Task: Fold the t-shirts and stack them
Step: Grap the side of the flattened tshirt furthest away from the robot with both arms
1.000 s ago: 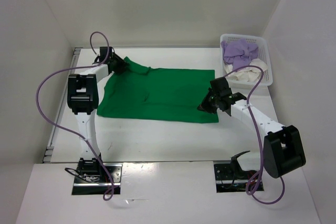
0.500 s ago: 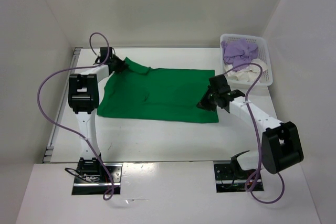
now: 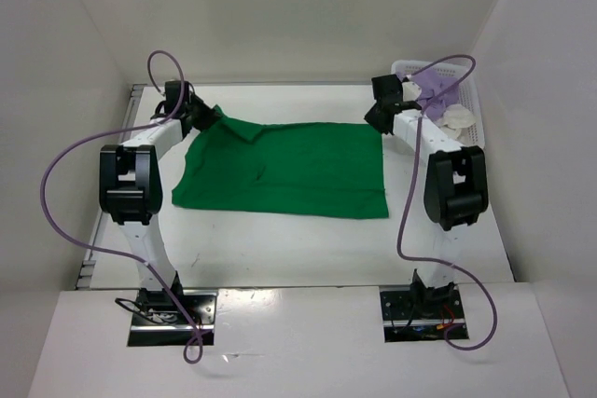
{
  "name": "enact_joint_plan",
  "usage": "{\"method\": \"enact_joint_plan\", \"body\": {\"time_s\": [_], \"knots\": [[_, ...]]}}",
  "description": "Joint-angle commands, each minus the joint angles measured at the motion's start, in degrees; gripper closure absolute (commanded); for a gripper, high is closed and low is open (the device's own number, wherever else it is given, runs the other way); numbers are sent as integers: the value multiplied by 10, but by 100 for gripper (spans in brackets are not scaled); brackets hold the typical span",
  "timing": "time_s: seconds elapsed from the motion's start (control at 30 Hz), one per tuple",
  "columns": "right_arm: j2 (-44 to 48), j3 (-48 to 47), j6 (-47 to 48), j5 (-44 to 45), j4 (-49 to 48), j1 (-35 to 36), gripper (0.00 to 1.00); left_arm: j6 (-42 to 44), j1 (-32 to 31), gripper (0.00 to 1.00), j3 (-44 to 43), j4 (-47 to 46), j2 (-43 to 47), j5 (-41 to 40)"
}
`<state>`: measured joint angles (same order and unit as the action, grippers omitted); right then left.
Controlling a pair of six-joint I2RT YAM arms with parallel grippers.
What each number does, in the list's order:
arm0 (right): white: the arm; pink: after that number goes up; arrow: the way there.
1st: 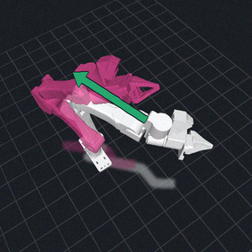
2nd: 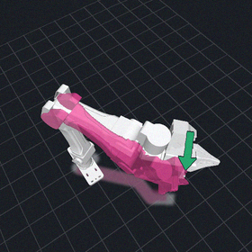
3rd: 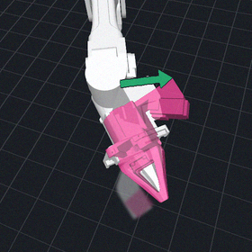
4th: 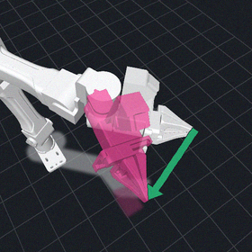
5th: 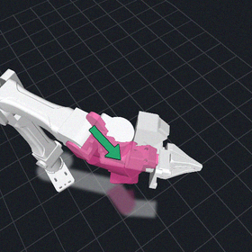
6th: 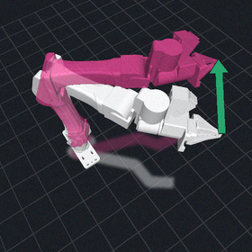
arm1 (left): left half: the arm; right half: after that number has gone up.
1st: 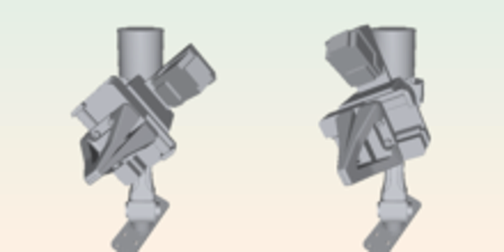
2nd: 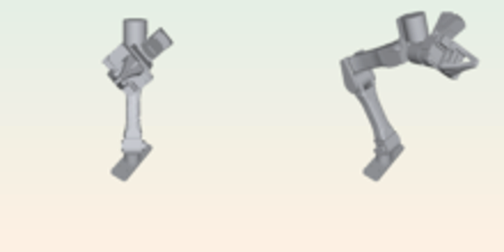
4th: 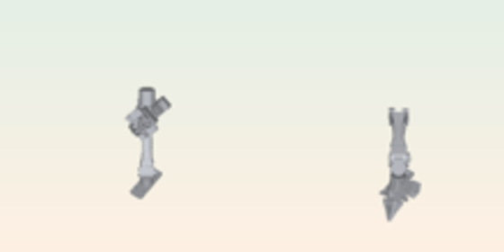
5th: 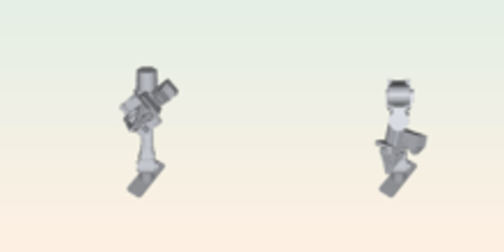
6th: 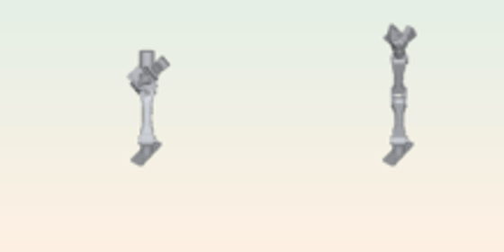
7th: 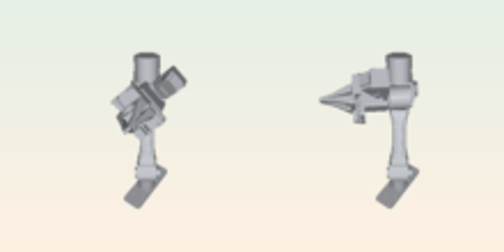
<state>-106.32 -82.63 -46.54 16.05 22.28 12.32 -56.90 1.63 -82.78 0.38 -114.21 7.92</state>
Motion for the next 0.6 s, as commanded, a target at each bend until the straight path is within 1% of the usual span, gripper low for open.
{"method": "enact_joint_plan", "body": {"time_s": [0.0, 0.03, 0.1, 0.13, 0.2, 0.33, 0.43, 0.47, 0.57], "knots": [[-55, -76, 26, 99, -2, -5, 71, 20, 3, 100, 22, -13, 14, 15], [-66, -86, 26, 105, -2, -5, 68, 20, -2, 100, 22, -13, 14, 21], [-91, -120, 26, 111, 10, -11, 68, 20, -8, 100, 22, -13, 20, 26], [-118, -134, 31, 117, 17, -11, 67, 20, -8, 100, 22, -13, 20, 26], [-145, -175, 31, 124, 37, -11, 67, 20, -14, 100, 22, -8, 25, 32], [-198, -215, 31, 147, 43, -11, 67, 20, -15, 100, 28, -8, 36, 44], [-234, -270, 24, 156, 89, -11, 67, 20, -20, 100, 33, -13, 36, 55], [-252, -279, 19, 156, 96, -11, 67, 20, -25, 100, 33, -13, 36, 55], [-268, -293, 11, 167, 111, -11, 67, 14, -25, 100, 33, -19, 36, 61]]}}
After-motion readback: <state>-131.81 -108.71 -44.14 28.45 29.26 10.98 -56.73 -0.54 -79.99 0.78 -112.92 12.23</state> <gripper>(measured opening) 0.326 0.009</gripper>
